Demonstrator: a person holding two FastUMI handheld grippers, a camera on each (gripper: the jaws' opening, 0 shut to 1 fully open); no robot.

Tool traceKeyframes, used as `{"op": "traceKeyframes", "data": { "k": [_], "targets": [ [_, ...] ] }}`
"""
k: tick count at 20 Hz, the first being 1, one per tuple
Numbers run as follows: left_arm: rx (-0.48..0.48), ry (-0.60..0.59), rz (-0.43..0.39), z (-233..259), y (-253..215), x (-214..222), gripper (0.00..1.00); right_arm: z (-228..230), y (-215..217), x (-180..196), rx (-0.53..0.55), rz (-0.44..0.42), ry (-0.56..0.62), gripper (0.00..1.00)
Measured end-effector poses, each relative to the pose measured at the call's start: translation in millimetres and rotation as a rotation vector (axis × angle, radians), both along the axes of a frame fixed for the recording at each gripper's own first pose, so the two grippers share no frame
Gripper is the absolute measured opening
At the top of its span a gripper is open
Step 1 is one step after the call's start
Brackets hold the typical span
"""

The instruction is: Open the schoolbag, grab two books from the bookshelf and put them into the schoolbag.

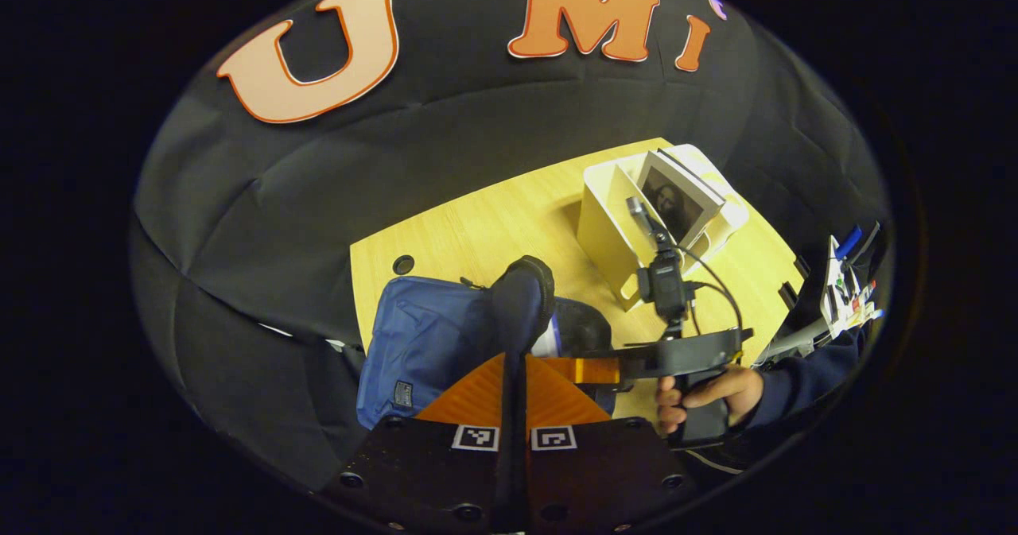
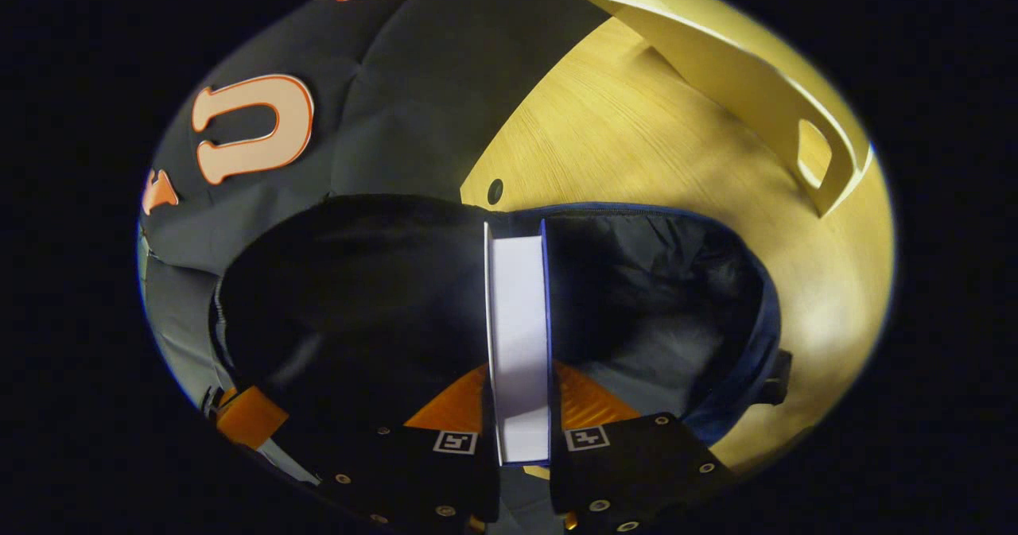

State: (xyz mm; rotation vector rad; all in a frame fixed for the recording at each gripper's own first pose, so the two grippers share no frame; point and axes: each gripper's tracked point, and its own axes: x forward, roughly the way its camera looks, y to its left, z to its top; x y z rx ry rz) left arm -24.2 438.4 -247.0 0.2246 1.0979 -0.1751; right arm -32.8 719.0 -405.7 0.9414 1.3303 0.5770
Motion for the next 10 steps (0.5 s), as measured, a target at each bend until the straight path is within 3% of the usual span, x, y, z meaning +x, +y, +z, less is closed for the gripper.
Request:
{"op": "traceKeyframes", "data": {
  "k": [3, 6, 7, 8, 10],
  "targets": [
    [-0.006, 0.008, 0.002, -5.6, -3.3, -0.2, 0.01, -5.9, 11.1, -4.8, 0.004, 0.013, 0.003, 0.26],
    [-0.004, 0.004, 0.014, -6.5, 2.1, -0.3, 0.01, -8.6, 1.3, -7.2, -0.07, 0.033, -0.018, 0.35],
    [-0.007, 0.004, 0.021, -7.2, 4.1, -0.2, 0.01, -10.0, -5.4, -6.3, -0.112, 0.055, -0.042, 0.22],
    [-0.008, 0.004, 0.026, -8.1, 5.4, -1.0, 0.01, -9.5, -13.2, -4.6, -0.148, 0.078, -0.068, 0.31],
    [-0.01, -0.001, 0.028, -8.8, 5.9, -0.7, 0.01, -3.4, -33.3, 4.1, -0.21, 0.111, -0.115, 0.76]
  ]
}}
